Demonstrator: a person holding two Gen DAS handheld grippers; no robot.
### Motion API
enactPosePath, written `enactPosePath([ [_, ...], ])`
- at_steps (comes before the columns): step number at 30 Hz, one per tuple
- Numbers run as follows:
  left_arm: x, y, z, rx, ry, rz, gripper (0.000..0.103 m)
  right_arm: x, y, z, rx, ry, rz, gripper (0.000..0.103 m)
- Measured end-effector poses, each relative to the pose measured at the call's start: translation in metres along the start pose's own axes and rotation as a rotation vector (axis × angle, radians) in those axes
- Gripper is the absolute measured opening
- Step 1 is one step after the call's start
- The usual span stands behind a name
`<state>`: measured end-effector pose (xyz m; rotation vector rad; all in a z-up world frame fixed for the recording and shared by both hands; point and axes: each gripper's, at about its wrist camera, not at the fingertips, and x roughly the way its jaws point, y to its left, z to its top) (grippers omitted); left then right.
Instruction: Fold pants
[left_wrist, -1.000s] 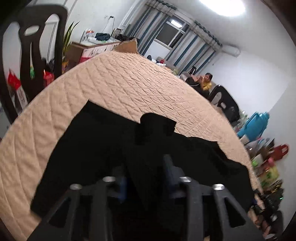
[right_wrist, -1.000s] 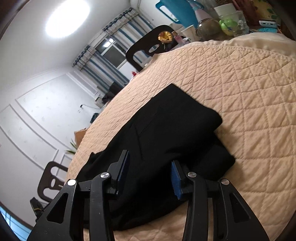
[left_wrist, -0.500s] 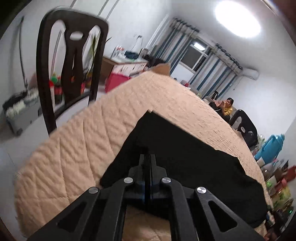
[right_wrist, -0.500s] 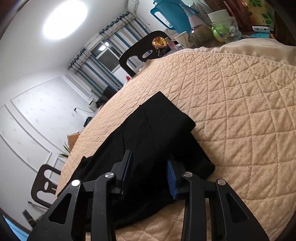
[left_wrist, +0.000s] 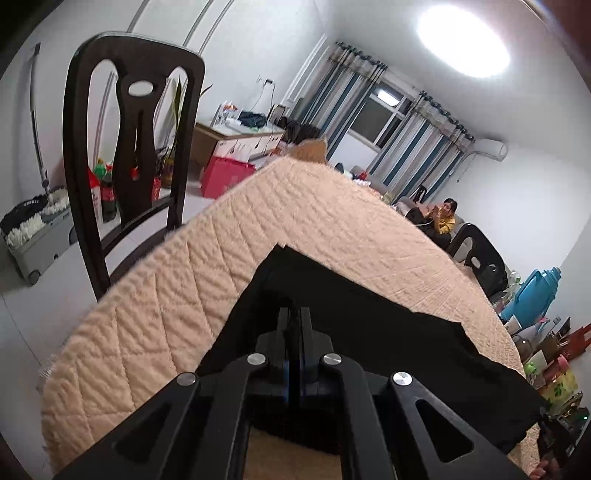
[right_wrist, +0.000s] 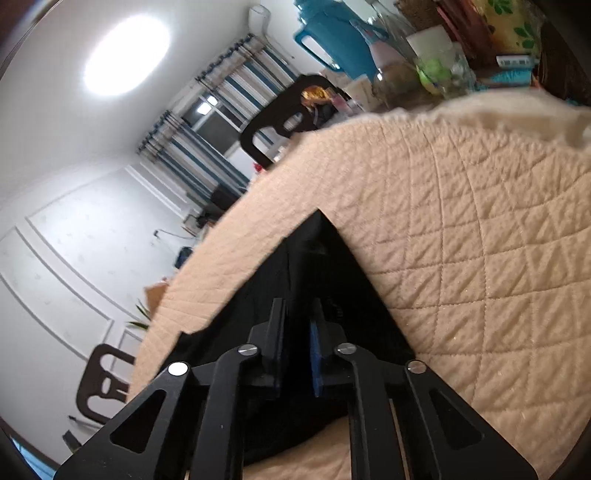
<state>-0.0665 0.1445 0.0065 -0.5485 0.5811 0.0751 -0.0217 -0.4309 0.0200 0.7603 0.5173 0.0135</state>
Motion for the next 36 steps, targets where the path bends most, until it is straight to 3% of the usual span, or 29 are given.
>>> enactPosePath([
  [4,0.011,0.006,-0.004,0.003,0.024,0.021,0.004,0.0,-0.01,-0.005,0.011,0.017,-0.038,0.01],
  [8,0.02,0.012,-0.005,-0.016,0.069,0.032,0.004,0.014,-0.035,-0.011,0.12,0.072,-0.042,0.01],
  [15,-0.002,-0.004,0.012,0.034,0.002,0.01,0.004,-0.029,0.013,0.021,0.011,-0.056,0.04,0.008],
  [19,0.009,0.008,0.005,0.008,0.044,0.025,0.004,-0.023,-0.004,0.011,0.024,-0.026,-0.031,0.008],
  [22,0.02,0.016,-0.005,0.006,0.095,0.051,0.004,-0.013,-0.036,-0.001,0.081,0.004,-0.119,0.0],
  [25,0.015,0.015,-0.007,0.022,0.084,0.052,0.006,-0.014,-0.049,-0.003,0.083,0.017,-0.156,0.0],
  [30,0.0,0.01,0.002,0.053,0.01,0.144,0.009,-0.031,-0.016,0.001,-0.092,-0.07,-0.195,0.0],
  [32,-0.008,0.003,0.005,0.081,-0.028,0.17,0.009,-0.028,0.006,-0.002,-0.195,-0.079,-0.174,0.012],
  [34,-0.014,-0.008,0.004,0.119,-0.052,0.152,0.019,-0.015,0.026,-0.012,-0.309,-0.042,-0.138,0.022],
  [36,-0.013,-0.025,-0.003,0.174,-0.042,0.096,0.027,0.006,0.044,-0.031,-0.422,0.032,-0.127,0.024],
])
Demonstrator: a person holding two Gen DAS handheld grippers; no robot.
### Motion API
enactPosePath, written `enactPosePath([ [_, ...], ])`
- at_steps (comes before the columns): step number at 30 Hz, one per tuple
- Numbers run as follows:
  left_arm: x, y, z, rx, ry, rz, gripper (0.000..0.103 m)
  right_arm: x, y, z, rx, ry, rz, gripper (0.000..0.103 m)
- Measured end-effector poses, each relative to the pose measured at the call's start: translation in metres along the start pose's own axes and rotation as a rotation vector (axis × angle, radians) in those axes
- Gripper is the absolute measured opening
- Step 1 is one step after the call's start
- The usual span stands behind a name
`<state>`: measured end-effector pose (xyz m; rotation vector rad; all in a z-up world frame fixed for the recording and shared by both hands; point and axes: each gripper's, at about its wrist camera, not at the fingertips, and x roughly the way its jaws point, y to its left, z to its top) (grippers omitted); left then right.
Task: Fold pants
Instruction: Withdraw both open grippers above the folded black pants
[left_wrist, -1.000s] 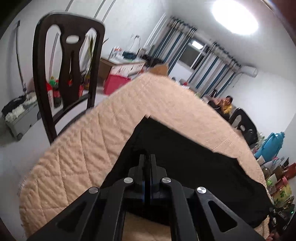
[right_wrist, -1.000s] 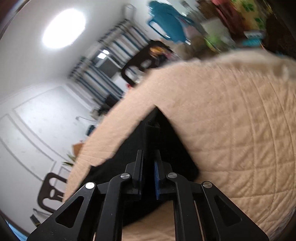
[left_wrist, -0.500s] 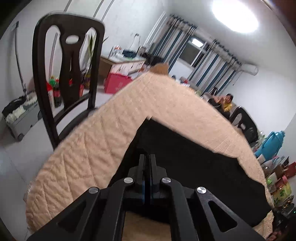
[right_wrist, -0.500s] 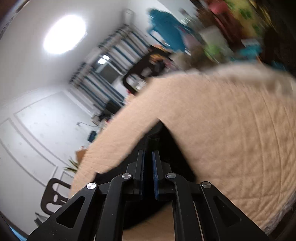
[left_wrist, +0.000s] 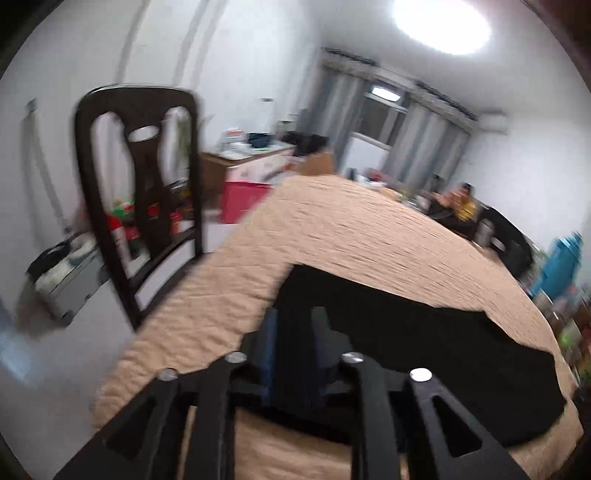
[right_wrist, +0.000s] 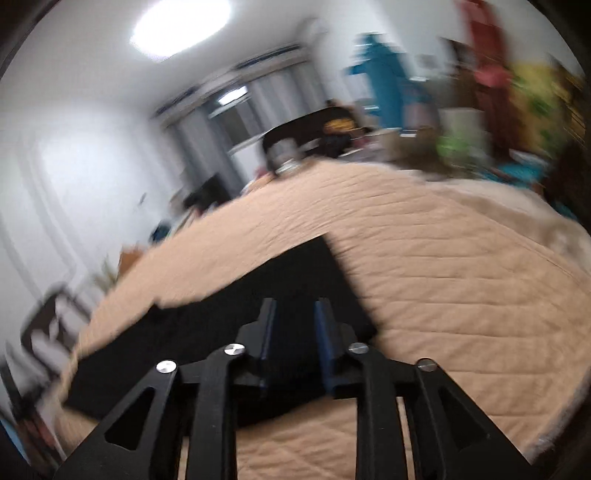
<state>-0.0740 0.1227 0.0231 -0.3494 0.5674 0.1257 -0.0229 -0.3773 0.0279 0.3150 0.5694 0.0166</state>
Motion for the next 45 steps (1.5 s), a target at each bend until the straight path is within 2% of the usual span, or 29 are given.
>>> enactPosePath([
  [2,0.005,-0.02,-0.011,0.064,0.035,-0.063,0.028,0.017,0.017,-0.013,-0.081,0.071,0.019,0.024],
  [4,0.015,-0.035,-0.021,0.113,0.087,-0.093,0.028,0.032,0.027,-0.031,-0.148,0.153,0.024,0.024],
  [6,0.027,-0.043,-0.031,0.145,0.153,-0.112,0.028,0.025,0.032,-0.043,-0.25,0.113,-0.012,0.025],
  [9,0.026,-0.051,-0.033,0.191,0.148,-0.087,0.029,0.021,0.034,-0.046,-0.327,0.136,-0.031,0.027],
  [12,0.025,-0.05,-0.025,0.173,0.155,-0.108,0.029,0.023,0.034,-0.038,-0.3,0.158,-0.028,0.027],
  [14,0.024,-0.052,-0.016,0.176,0.134,-0.099,0.03,0.025,0.039,-0.034,-0.283,0.136,-0.007,0.027],
  [16,0.027,-0.058,-0.008,0.199,0.126,-0.11,0.042,0.032,0.057,-0.032,-0.302,0.136,0.026,0.027],
  [17,0.032,-0.062,-0.006,0.209,0.133,-0.114,0.043,0.038,0.067,-0.031,-0.32,0.139,0.036,0.028],
  [20,0.051,-0.076,-0.005,0.272,0.188,-0.136,0.046,0.063,0.096,-0.034,-0.397,0.204,0.08,0.037],
  [22,0.068,-0.084,-0.009,0.296,0.25,-0.108,0.046,0.071,0.11,-0.032,-0.459,0.208,0.046,0.04],
  [25,0.064,-0.087,-0.005,0.304,0.228,-0.105,0.046,0.073,0.107,-0.02,-0.415,0.231,0.073,0.04],
  [28,0.063,-0.087,0.006,0.3,0.212,-0.102,0.046,0.077,0.107,-0.006,-0.407,0.22,0.04,0.04],
  [32,0.078,-0.085,0.02,0.289,0.21,-0.095,0.049,0.097,0.11,0.009,-0.407,0.22,0.039,0.04],
  [35,0.1,-0.068,0.025,0.225,0.268,-0.019,0.049,0.123,0.089,0.016,-0.325,0.278,-0.03,0.04],
  [36,0.1,-0.062,0.025,0.196,0.268,-0.044,0.049,0.124,0.076,0.021,-0.248,0.285,0.003,0.04],
  [37,0.096,-0.059,0.026,0.185,0.26,-0.061,0.049,0.12,0.067,0.026,-0.207,0.277,0.046,0.04],
  [38,0.094,-0.058,0.025,0.196,0.255,-0.042,0.049,0.114,0.06,0.027,-0.204,0.258,0.021,0.04],
  [40,0.088,-0.057,0.02,0.22,0.241,0.02,0.049,0.103,0.053,0.026,-0.22,0.219,-0.091,0.04],
  [43,0.074,-0.057,0.011,0.233,0.235,0.01,0.049,0.083,0.042,0.022,-0.196,0.19,-0.062,0.04],
  [45,0.065,-0.057,0.005,0.243,0.227,0.015,0.049,0.075,0.039,0.015,-0.224,0.18,-0.096,0.04],
])
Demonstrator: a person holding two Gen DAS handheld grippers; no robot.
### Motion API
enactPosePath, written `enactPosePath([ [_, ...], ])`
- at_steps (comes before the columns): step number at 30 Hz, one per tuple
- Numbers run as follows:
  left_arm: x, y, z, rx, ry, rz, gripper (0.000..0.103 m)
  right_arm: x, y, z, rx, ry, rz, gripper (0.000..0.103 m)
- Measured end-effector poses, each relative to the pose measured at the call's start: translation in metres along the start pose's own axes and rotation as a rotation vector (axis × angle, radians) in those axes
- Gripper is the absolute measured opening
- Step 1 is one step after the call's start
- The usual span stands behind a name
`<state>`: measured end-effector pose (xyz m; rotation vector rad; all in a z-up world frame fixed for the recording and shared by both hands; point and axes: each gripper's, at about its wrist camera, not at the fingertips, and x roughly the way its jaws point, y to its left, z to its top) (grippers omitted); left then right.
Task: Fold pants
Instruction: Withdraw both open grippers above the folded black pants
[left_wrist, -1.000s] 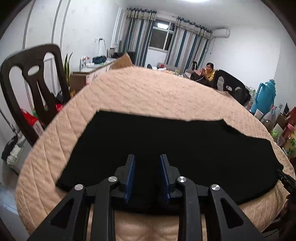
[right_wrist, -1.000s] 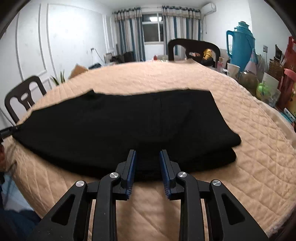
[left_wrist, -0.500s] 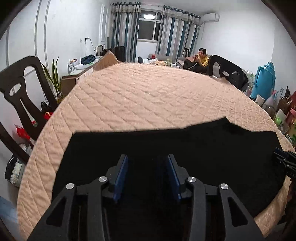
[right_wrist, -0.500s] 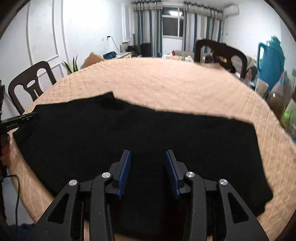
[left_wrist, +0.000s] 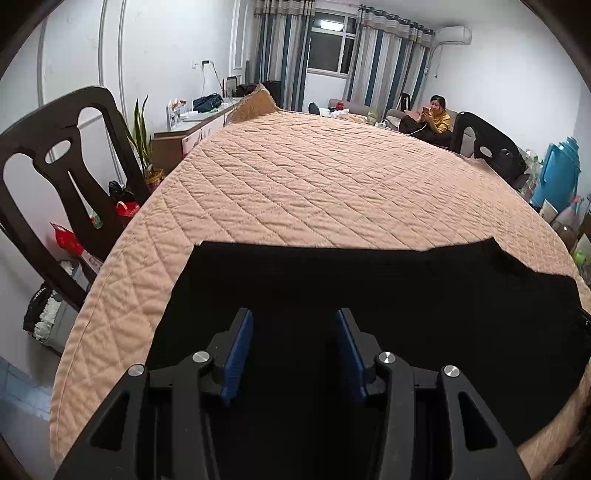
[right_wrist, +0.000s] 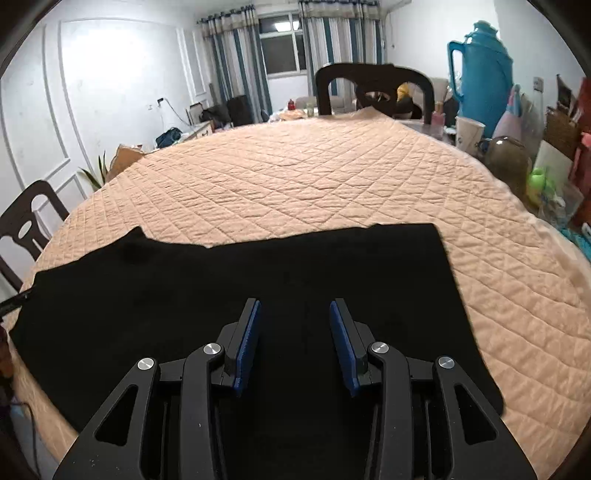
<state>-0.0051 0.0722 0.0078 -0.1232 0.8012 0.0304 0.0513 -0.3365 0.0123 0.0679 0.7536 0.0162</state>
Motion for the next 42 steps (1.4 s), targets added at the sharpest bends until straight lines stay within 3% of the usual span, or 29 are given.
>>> enactPosePath([
  [5,-0.007,-0.002,-0.011,0.011,-0.009,0.011,0.05,-0.007,-0.007,-0.02,0.002,-0.001,-0.019,0.04],
  [28,-0.029,0.005,-0.038,-0.001,-0.079,0.049,0.058,-0.025,-0.018,-0.045,0.002,-0.075,0.007,0.044],
  [33,-0.032,0.017,-0.039,-0.025,-0.083,0.024,0.058,-0.028,-0.02,-0.047,-0.006,-0.073,0.029,0.044],
  [42,-0.036,0.058,-0.038,-0.128,-0.082,0.102,0.058,-0.035,-0.022,-0.048,0.046,-0.092,0.03,0.044],
])
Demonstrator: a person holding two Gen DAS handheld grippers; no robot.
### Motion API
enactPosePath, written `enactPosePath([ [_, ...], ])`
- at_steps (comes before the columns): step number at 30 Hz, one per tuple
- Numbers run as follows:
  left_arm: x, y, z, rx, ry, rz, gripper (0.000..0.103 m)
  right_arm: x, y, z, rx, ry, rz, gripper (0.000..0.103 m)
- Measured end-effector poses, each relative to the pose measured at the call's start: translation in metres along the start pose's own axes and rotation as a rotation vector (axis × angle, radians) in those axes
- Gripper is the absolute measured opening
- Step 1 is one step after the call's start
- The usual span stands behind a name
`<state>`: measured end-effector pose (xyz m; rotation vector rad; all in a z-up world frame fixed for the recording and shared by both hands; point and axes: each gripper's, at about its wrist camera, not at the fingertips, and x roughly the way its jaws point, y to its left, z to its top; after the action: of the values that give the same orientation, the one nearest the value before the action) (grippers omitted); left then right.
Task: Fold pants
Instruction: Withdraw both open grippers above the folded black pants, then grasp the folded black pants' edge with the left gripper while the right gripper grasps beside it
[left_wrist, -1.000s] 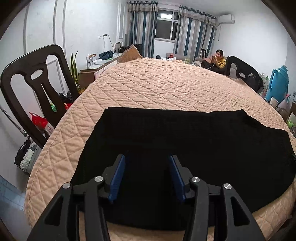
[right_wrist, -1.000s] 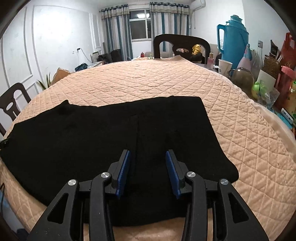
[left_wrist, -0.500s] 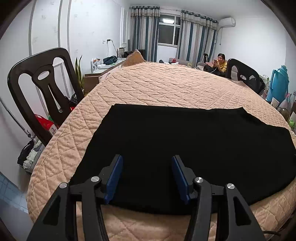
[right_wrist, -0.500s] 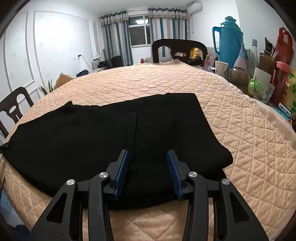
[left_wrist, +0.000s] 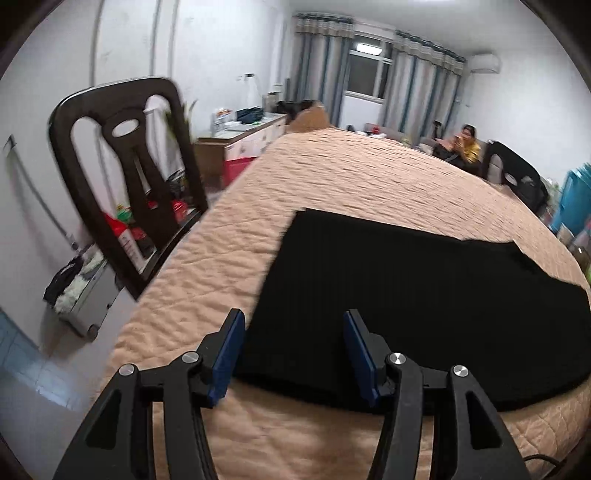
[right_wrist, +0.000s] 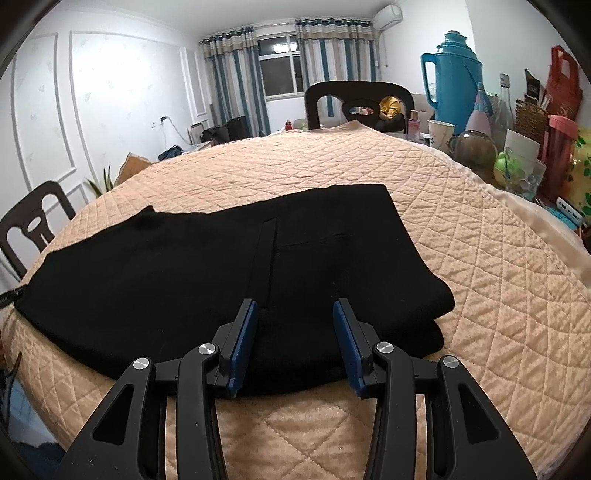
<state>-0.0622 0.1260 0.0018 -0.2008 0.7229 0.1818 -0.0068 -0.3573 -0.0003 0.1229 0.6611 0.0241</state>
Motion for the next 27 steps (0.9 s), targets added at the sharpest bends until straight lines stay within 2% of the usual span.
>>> enactPosePath([
  [4,0.0,0.008,0.001,-0.035,0.005,-0.024,0.058,0.0,0.001,0.003,0.018,-0.007,0.004,0.044],
  [7,0.005,0.005,-0.002,-0.003,-0.011,-0.006,0.059,0.001,0.002,0.003,0.026,-0.009,0.015,0.044],
  [9,0.006,-0.002,-0.005,0.038,-0.031,0.032,0.059,0.002,0.004,0.003,0.026,-0.008,0.023,0.044],
  [12,0.005,-0.011,-0.008,0.062,-0.046,0.051,0.055,0.002,0.006,0.004,0.024,-0.009,0.029,0.044],
  [13,0.004,-0.013,-0.008,0.075,-0.048,0.054,0.05,0.001,0.006,0.004,0.025,-0.011,0.03,0.044],
  [20,0.002,-0.013,-0.006,0.074,-0.028,-0.006,0.032,0.001,0.01,0.006,0.031,-0.023,0.053,0.044],
  [22,0.002,-0.013,-0.005,0.07,-0.022,-0.029,0.021,0.002,0.011,0.006,0.031,-0.021,0.058,0.044],
  [24,0.002,-0.01,-0.002,0.035,-0.001,-0.087,0.016,0.003,0.012,0.006,0.031,-0.021,0.062,0.044],
  [27,0.0,-0.006,0.006,-0.025,0.007,-0.177,0.015,0.001,0.013,0.007,0.033,-0.026,0.071,0.044],
])
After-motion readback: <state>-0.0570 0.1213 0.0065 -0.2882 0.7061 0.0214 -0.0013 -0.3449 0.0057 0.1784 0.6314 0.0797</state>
